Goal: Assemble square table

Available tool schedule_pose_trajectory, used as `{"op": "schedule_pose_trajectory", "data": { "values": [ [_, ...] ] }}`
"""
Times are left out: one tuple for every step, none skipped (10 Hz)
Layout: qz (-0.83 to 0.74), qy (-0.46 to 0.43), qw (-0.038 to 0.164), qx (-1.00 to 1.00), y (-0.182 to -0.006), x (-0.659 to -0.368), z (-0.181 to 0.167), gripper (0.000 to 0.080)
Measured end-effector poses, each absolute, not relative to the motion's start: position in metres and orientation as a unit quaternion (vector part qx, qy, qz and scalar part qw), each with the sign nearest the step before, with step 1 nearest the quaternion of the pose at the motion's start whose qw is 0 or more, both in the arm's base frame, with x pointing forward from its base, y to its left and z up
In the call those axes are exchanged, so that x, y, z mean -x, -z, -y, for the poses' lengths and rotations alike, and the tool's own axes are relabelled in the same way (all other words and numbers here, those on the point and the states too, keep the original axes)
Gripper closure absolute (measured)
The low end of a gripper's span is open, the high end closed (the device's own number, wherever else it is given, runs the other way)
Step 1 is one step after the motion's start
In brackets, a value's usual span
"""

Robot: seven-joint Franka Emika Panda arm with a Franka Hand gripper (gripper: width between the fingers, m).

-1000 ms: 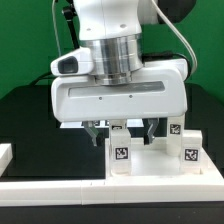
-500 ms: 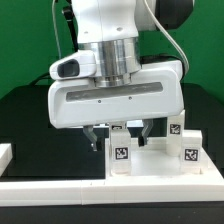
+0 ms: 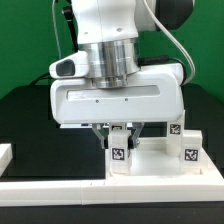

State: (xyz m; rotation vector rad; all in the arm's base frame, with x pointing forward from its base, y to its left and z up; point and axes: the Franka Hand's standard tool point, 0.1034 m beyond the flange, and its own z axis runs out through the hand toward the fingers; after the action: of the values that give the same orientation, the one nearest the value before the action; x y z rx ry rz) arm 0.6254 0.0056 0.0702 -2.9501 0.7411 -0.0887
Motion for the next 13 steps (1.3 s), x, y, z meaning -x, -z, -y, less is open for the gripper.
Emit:
{"op": "schedule_pose_trajectory", "data": {
  "values": [
    [-0.318, 0.026, 0.05, 0.946, -0.0714, -0.6261, -0.0056, 0.0511],
    [-0.409, 0.021, 0.052, 0.911, -0.0723, -0.6266, -0.005, 0.0511],
    [-0.505, 0.011, 0.063, 0.861, -0.0716, -0.6261, -0.0043, 0.0511],
    [-0.583, -0.002, 0.073, 0.809, -0.0707, -0.6259, -0.0055, 0.0511],
    [-0.669, -0.019, 0.093, 0.737, -0.0701, -0.6262, -0.0041, 0.0509],
    [-0.698, -0.025, 0.095, 0.71, -0.0698, -0.6257, -0.0048, 0.0509],
    [-0.71, -0.027, 0.095, 0.697, -0.0695, -0.6255, -0.0067, 0.0509],
    [-0.706, -0.026, 0.095, 0.701, -0.0692, -0.6254, -0.0069, 0.0509],
    [-0.697, -0.025, 0.095, 0.71, -0.0688, -0.6251, -0.0071, 0.0509],
    [-0.673, -0.021, 0.093, 0.733, -0.0687, -0.625, -0.0063, 0.0509],
    [-0.585, -0.01, 0.092, 0.806, -0.0682, -0.6247, -0.0043, 0.0344],
    [-0.479, 0.001, 0.091, 0.873, -0.0668, -0.6242, -0.002, 0.0197],
    [-0.431, 0.006, 0.091, 0.898, -0.0663, -0.6239, -0.0024, 0.0197]
  ]
}}
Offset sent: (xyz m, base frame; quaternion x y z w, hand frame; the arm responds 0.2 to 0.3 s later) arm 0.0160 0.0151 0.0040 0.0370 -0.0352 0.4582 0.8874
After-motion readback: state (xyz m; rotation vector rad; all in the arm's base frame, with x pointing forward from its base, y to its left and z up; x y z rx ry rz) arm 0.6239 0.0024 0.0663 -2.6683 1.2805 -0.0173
